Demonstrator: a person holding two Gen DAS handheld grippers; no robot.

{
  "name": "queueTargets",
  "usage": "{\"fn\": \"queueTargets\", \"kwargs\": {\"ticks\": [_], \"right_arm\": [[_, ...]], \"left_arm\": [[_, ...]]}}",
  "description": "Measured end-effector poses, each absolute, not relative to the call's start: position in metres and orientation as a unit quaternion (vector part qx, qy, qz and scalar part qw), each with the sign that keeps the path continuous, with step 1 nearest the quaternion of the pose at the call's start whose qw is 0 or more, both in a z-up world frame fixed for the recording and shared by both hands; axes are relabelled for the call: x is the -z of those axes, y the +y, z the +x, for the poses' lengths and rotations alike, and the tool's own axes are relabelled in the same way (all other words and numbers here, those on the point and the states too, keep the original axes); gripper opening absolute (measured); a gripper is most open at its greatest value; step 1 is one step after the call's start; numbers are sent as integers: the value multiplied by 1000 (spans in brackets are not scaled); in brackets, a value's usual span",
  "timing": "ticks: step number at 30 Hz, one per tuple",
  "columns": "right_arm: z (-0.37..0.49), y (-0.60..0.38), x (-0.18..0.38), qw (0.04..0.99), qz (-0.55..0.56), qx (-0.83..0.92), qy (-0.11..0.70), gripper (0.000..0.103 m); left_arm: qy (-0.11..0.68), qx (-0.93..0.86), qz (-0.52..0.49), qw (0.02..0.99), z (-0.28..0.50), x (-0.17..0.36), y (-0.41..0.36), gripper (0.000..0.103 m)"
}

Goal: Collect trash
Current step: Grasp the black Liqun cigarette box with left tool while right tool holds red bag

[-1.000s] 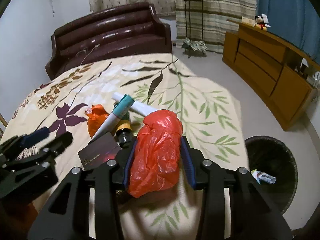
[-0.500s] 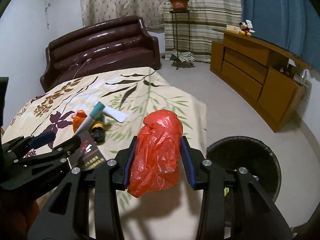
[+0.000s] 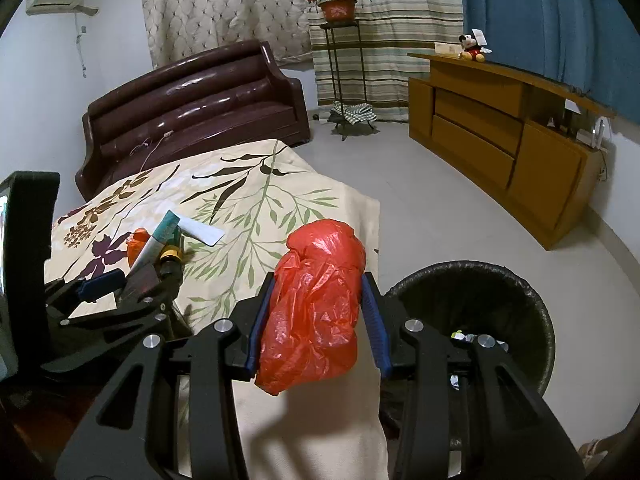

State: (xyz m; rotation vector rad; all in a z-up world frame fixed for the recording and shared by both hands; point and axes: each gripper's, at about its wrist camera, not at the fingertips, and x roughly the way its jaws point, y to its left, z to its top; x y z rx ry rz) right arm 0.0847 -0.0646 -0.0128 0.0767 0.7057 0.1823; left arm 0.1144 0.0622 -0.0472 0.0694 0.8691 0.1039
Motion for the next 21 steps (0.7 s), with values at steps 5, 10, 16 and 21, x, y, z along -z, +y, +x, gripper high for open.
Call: {"fn": "queueTargets", "kwargs": {"ticks": [5, 10, 16, 21], "right_arm": [[85, -63, 14, 933, 33, -91, 346, 40], [83, -54, 15, 932, 26, -95, 348, 40], [79, -44, 14, 931, 19, -99, 351, 40], [76, -40, 14, 930, 15, -101, 353, 40]], "left_arm": [[421, -39, 40, 905, 105, 48, 68, 69], [427, -36, 42, 903, 91, 48, 83, 69], [434, -45, 26, 900, 82, 48, 106, 69], [437, -47, 11, 898, 79, 50, 118, 69]]}}
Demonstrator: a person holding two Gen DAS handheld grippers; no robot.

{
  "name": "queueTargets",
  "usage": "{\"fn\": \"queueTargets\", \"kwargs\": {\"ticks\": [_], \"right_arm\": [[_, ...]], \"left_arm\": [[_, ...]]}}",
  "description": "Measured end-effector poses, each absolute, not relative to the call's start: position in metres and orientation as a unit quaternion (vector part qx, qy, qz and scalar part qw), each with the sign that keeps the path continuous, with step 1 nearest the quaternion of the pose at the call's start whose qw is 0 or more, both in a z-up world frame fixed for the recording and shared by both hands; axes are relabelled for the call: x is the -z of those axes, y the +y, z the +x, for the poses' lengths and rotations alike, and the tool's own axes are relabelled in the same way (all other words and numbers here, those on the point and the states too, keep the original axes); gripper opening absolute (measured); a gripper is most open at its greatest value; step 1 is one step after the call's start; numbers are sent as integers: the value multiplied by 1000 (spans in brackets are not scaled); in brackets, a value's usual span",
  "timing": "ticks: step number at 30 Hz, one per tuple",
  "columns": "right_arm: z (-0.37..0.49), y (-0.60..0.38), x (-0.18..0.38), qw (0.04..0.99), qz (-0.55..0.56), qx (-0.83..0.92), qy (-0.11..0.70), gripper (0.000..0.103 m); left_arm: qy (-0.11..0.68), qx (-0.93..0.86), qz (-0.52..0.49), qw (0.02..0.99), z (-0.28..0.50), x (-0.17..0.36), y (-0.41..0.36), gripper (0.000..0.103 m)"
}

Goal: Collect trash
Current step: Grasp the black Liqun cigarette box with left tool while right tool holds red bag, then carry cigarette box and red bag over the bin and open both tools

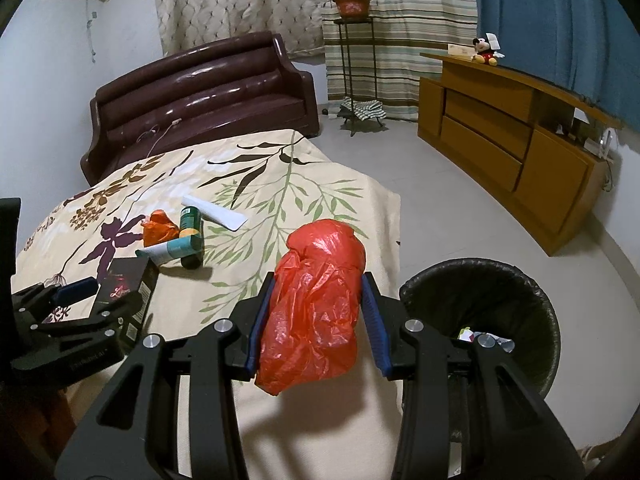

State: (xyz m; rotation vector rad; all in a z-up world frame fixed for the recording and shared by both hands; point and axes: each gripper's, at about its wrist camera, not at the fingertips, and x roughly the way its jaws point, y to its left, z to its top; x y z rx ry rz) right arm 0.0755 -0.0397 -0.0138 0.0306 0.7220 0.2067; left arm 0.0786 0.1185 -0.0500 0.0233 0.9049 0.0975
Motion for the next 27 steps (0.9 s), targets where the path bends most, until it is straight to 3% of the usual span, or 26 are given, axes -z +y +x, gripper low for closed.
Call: {"fn": "queueTargets", "kwargs": {"ticks": [7, 13, 27], "right_arm": [[74, -38, 15, 929, 12, -101, 355, 40], [72, -36, 16, 929, 11, -102, 356, 40], [72, -34, 16, 929, 10, -102, 355, 40]], "left_arm": [[459, -42, -22, 887, 84, 59, 125, 69], [452, -31, -10, 891, 81, 60, 120, 55], [410, -19, 4, 912, 71, 40, 112, 54]]}}
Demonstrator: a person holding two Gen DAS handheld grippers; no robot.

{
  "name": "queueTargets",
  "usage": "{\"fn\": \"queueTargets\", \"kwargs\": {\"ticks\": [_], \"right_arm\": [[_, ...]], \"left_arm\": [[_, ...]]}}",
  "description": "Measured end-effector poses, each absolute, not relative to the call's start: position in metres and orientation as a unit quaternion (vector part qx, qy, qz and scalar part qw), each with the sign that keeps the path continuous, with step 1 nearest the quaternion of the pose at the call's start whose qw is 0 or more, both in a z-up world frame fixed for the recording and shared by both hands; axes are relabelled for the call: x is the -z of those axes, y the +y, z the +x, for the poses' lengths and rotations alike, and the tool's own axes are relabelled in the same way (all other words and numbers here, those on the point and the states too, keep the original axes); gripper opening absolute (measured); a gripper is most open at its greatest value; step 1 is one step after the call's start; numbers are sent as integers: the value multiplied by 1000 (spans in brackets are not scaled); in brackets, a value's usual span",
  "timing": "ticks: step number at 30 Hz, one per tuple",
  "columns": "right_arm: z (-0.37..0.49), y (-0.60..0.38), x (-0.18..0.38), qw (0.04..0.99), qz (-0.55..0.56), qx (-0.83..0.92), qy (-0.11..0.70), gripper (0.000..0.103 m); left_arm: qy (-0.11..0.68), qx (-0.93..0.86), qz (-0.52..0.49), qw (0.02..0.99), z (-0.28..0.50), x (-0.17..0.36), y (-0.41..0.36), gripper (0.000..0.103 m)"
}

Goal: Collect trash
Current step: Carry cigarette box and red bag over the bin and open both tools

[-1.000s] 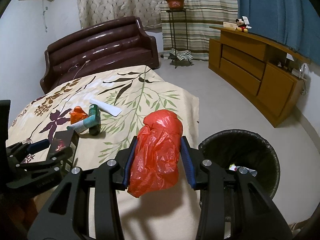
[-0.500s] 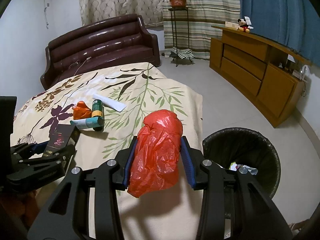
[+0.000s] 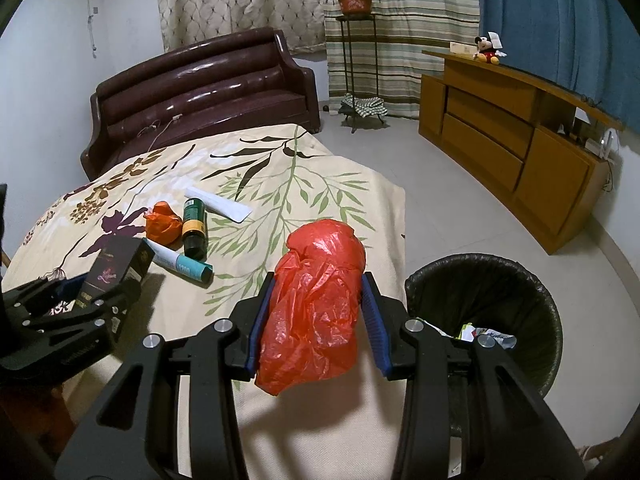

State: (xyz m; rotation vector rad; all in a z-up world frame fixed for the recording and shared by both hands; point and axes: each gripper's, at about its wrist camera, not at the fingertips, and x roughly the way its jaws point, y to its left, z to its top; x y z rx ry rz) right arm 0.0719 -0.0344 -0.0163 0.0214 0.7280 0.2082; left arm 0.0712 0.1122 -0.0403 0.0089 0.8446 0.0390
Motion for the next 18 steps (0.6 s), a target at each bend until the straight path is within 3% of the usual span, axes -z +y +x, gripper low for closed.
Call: {"fn": "queueTargets", "kwargs": {"ticks": [18], "right_arm": [[59, -62, 1, 942, 12, -66, 329, 40]], "left_arm": [[357, 19, 10, 934, 78, 10, 71, 54]]}}
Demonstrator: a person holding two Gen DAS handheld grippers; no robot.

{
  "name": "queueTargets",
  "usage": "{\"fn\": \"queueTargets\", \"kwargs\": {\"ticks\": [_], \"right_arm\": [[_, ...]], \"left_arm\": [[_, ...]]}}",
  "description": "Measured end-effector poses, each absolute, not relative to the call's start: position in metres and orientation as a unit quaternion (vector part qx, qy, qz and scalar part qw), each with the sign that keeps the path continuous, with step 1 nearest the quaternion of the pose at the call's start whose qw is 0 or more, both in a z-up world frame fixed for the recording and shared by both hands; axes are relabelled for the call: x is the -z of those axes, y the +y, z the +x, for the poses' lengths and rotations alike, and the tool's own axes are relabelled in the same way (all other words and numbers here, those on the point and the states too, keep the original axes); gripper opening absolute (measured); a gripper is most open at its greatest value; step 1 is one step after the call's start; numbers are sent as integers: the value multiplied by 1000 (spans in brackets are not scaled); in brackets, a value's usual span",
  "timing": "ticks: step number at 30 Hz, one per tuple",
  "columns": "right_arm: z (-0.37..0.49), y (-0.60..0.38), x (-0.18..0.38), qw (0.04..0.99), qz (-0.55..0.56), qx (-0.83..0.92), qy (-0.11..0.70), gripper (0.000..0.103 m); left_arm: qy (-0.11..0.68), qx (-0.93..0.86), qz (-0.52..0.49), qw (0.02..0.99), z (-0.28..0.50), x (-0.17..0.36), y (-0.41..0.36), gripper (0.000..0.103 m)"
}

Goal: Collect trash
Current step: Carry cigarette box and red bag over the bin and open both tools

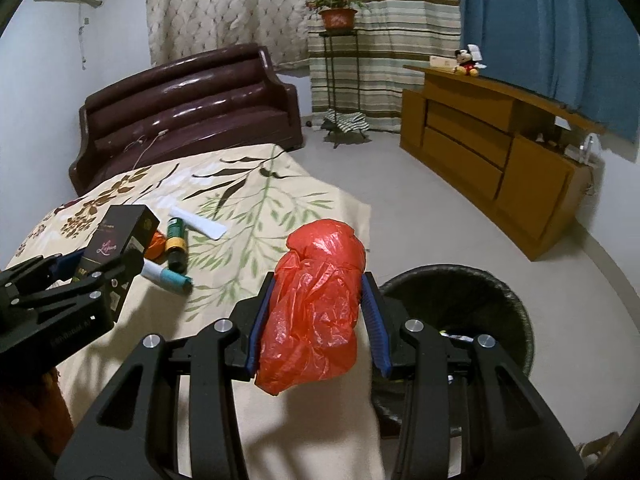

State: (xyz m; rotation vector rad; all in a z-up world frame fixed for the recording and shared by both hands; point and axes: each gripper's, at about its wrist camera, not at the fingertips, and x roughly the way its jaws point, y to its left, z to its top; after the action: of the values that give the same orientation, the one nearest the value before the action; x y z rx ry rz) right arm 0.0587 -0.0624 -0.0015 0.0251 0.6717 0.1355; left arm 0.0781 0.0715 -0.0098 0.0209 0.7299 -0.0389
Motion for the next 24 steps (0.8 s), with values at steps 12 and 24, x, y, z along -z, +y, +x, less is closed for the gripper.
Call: {"fn": "queueTargets", "kwargs": {"ticks": [12, 24], "right_arm": [[50, -125, -10, 952, 16, 9, 307, 40], [53, -177, -3, 951, 30, 63, 301, 41]], "left_arm": [[333, 84, 27, 939, 84, 1, 13, 54], [314, 134, 60, 938, 103, 6, -53, 54]]}}
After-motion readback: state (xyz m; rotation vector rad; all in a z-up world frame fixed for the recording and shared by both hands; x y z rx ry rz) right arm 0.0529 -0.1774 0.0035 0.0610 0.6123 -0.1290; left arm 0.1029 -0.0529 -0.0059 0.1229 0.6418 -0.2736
